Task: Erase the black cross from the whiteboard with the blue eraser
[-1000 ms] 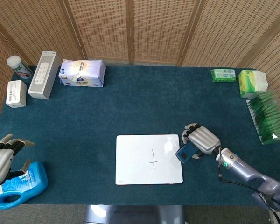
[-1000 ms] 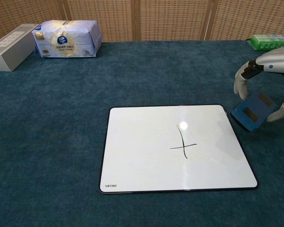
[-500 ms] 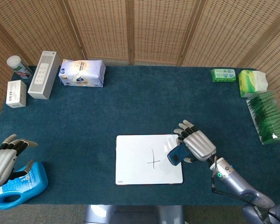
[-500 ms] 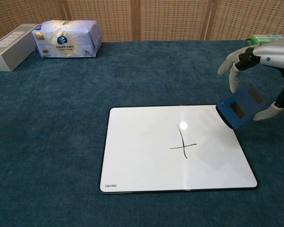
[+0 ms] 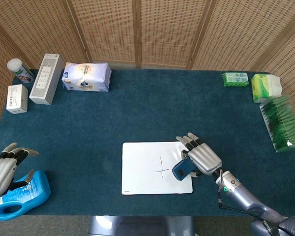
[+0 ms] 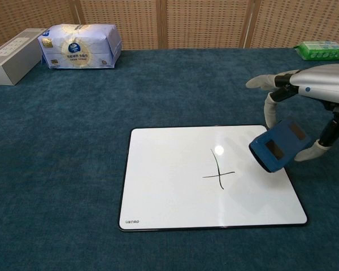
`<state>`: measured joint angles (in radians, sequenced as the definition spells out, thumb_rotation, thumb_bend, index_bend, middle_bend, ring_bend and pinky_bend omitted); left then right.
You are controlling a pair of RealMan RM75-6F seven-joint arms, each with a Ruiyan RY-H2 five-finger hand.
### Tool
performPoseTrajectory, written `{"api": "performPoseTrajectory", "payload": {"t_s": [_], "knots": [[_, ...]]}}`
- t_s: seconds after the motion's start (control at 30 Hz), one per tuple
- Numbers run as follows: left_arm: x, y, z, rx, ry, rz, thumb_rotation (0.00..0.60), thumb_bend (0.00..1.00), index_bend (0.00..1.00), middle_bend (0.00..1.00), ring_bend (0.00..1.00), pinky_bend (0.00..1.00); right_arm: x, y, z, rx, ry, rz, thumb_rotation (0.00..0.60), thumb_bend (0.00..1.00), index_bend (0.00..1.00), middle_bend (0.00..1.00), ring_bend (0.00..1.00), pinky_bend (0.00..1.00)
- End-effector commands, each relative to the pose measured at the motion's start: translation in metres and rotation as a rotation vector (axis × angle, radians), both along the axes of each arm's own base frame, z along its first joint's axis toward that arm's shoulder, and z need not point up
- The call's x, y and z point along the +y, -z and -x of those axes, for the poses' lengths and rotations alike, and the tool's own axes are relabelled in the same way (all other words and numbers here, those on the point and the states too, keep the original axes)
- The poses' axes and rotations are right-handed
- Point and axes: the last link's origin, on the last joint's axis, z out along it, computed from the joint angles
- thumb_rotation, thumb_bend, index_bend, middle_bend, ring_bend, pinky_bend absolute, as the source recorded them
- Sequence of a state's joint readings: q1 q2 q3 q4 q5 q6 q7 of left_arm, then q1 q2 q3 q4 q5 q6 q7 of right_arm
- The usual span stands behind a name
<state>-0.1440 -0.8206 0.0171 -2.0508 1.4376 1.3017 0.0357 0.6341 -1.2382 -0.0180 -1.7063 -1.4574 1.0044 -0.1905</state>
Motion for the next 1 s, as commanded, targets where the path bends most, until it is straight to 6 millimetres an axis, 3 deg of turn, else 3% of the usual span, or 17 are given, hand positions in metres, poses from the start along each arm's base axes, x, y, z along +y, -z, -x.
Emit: {"api": "performPoseTrajectory", "payload": {"t_s": [0.03,0.33,1.0], "knots": [[0.000,0.000,0.001,-0.001,-0.002,0.003,0.600,0.49,0.29,0.30,0.23,0.09,0.003,0.005,0.001,0.010,0.006,-0.018,0.600,0.05,0.83,0.00,0.00,0.00],[-0.001,0.000,0.004,-0.009,0.000,0.004,0.600,0.49,0.29,0.30,0.23,0.09,0.008,0.029,-0.005,0.012,0.014,-0.064,0.600,0.05,0.85,0.00,0.00,0.00],[-0.002,-0.003,0.010,-0.011,-0.013,-0.008,0.600,0.49,0.29,0.30,0.23,0.09,-0.008,0.091,-0.030,0.028,-0.027,-0.107,0.600,0.05,0.85,0.00,0.00,0.00]]}}
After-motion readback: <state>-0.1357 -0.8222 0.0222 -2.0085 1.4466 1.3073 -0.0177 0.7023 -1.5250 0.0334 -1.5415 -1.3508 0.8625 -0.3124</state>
